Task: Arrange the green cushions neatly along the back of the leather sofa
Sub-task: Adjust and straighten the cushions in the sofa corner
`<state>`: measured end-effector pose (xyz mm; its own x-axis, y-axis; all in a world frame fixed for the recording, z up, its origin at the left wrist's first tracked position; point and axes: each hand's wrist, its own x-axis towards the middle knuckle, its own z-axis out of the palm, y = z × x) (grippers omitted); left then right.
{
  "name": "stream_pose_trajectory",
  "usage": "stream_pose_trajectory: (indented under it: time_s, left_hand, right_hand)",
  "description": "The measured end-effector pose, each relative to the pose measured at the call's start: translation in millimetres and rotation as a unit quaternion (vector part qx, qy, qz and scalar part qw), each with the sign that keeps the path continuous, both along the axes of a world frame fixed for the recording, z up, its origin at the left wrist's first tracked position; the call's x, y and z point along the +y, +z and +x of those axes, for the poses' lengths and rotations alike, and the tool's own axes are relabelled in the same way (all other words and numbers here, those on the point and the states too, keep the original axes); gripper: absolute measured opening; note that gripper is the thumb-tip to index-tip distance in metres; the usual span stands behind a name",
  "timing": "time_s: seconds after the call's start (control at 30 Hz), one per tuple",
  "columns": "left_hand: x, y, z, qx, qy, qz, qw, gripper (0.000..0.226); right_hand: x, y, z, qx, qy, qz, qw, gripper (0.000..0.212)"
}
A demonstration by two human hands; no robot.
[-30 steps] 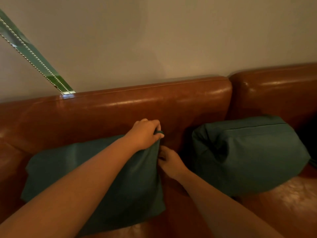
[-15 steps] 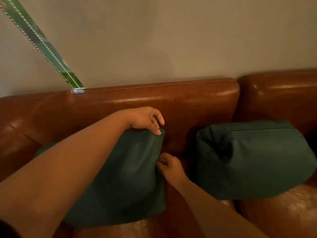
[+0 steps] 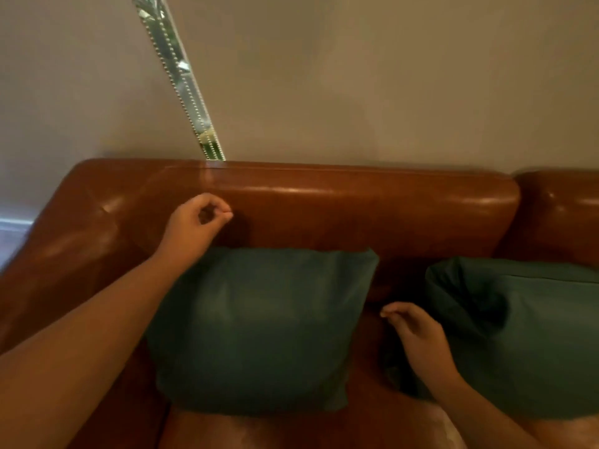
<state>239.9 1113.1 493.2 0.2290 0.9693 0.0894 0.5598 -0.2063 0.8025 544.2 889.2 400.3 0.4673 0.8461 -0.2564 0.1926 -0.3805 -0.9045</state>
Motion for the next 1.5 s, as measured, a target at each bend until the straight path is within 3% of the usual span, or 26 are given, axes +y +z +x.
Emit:
stream_pose_trajectory:
  time_s: [0.13,0.23,0.37,0.47,0.6,0.67,0.77,0.8,0.87,0.93,1.03,1.13,1.33,1.43,1.5]
  left_hand:
    - [-14,-26,-111,0.081,0.082,-0.055,0.992,0.012]
    - [-29,-45,-163,0.088,0.121,-0.111,0.983,0.018]
    - [-46,-57,-176,0.052,0.054,-0.190,0.979,0.019]
    - [-51,-54,-167,-0.001,0.036,-0.197,0.980,0.015]
    - [-52,-52,-154,-0.001,0.043,-0.159,0.986,0.020]
    - [-49,-50,-150,-0.011,0.043,-0.191,0.981,0.022]
    - [-48,-44,-148,-0.008,0.037,-0.165,0.986,0.010]
    - [-50,-40,-149,-0.011,0.037,-0.133,0.990,0.008]
    - [-59,-34,-152,-0.027,0.043,-0.064,0.997,0.011]
    - [-67,-29,-158,-0.067,0.051,-0.051,0.995,0.013]
    - [-61,-28,-167,-0.057,0.047,-0.131,0.989,0.016]
    - [-56,-28,-166,-0.042,-0.018,-0.206,0.977,0.030]
    - [-63,-25,-146,-0.136,-0.034,-0.238,0.961,0.036]
    - [-67,-22,-146,-0.217,-0.031,-0.288,0.932,0.039]
    - [-68,-21,-144,-0.217,-0.022,-0.277,0.936,0.037]
  right_hand:
    - [40,53,-42,-0.101,0.064,0.086,0.989,0.023]
    - [72,73,-82,-0.216,0.097,0.110,0.965,0.027]
    - [95,82,-131,-0.333,0.072,0.141,0.930,0.026]
    - [117,99,-174,-0.321,0.091,0.192,0.923,0.026]
    - [156,103,-229,-0.290,0.246,0.165,0.910,0.028]
    - [174,99,-254,-0.313,0.371,0.092,0.869,0.030]
    - [195,91,-284,-0.394,0.525,-0.002,0.755,0.048]
    - [201,91,-289,-0.413,0.547,-0.007,0.728,0.046]
    - [208,97,-291,-0.419,0.566,0.014,0.710,0.030]
    - [209,99,-285,-0.386,0.573,0.044,0.721,0.015]
    - [192,88,-273,-0.327,0.544,0.139,0.760,0.021]
    - [173,77,-264,-0.291,0.499,0.205,0.790,0.022]
    - [157,72,-262,-0.190,0.428,0.249,0.848,0.020]
    - [155,75,-259,-0.162,0.386,0.233,0.878,0.029]
    - [153,76,-259,-0.144,0.368,0.214,0.894,0.041]
